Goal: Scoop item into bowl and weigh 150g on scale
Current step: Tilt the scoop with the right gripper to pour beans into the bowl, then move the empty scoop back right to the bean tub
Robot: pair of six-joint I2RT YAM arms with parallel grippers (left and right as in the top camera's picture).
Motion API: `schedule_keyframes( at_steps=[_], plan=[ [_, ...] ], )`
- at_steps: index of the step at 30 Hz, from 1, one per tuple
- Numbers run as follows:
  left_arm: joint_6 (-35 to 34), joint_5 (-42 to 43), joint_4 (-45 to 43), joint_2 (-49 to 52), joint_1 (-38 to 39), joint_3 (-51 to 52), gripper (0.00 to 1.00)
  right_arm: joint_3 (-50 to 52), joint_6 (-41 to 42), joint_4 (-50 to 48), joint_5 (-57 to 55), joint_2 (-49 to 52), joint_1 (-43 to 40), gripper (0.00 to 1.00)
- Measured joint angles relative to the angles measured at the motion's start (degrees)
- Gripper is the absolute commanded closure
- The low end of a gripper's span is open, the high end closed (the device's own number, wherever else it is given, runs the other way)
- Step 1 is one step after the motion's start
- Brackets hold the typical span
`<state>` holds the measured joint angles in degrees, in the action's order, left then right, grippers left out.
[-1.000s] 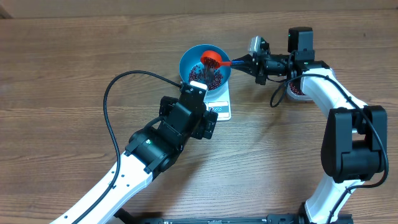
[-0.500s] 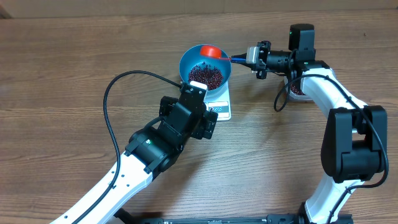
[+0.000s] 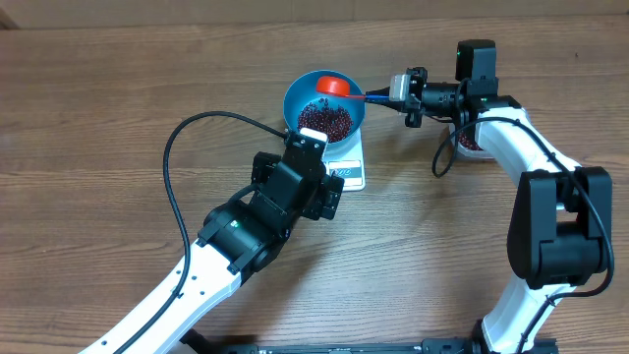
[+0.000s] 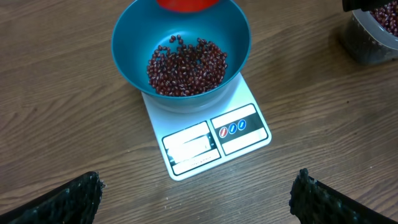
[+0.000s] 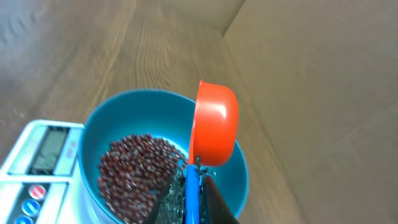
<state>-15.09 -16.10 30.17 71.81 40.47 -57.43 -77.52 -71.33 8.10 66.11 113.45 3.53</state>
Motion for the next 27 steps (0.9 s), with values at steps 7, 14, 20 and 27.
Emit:
schedule_keyframes(
  at_steps=[7,14,20,27],
  plan=[
    [0.0,0.0,0.0,0.0,0.0,0.0,0.01,0.0,13.2,0.1,2.6,-1.2,0.0,0.96],
    [0.0,0.0,0.0,0.0,0.0,0.0,0.00,0.0,25.9,0.0,-2.1,-10.8,0.0,0.96],
    [0.0,0.0,0.0,0.0,0.0,0.0,0.00,-0.1,37.3,1.5,-13.7,-18.0,-1.5,0.96],
    [0.0,0.0,0.0,0.0,0.0,0.0,0.00,-0.1,47.6,10.0,-22.0,-22.6,-9.1,0.96]
  ],
)
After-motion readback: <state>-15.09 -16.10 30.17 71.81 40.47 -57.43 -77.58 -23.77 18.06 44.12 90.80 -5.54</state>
